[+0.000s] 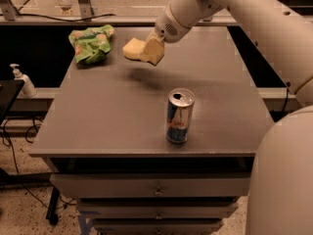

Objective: Move sponge near green rice chip bag

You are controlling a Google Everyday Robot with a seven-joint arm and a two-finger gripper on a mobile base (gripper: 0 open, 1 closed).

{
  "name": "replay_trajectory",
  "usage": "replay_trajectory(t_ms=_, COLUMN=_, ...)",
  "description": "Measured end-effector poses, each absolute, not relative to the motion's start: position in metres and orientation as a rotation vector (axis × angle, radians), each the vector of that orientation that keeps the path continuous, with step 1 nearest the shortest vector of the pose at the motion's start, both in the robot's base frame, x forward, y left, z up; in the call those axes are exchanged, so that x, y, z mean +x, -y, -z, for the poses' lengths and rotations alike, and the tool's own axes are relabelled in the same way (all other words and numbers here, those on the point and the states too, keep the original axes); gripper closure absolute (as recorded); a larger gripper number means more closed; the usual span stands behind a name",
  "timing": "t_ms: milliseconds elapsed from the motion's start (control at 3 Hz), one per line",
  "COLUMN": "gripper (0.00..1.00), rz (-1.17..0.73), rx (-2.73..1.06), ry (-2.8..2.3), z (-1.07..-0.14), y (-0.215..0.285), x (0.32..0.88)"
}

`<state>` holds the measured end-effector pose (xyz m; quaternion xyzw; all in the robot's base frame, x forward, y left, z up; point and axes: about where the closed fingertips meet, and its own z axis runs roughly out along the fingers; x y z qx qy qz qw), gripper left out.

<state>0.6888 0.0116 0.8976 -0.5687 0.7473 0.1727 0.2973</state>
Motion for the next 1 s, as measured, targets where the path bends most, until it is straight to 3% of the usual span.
replay_trajectory(t_ms=1000, gripper=1.00, rz=-0.495, rx=-1.683, ry=-1.865, z=-0.855, y=-0.109, x=0.670)
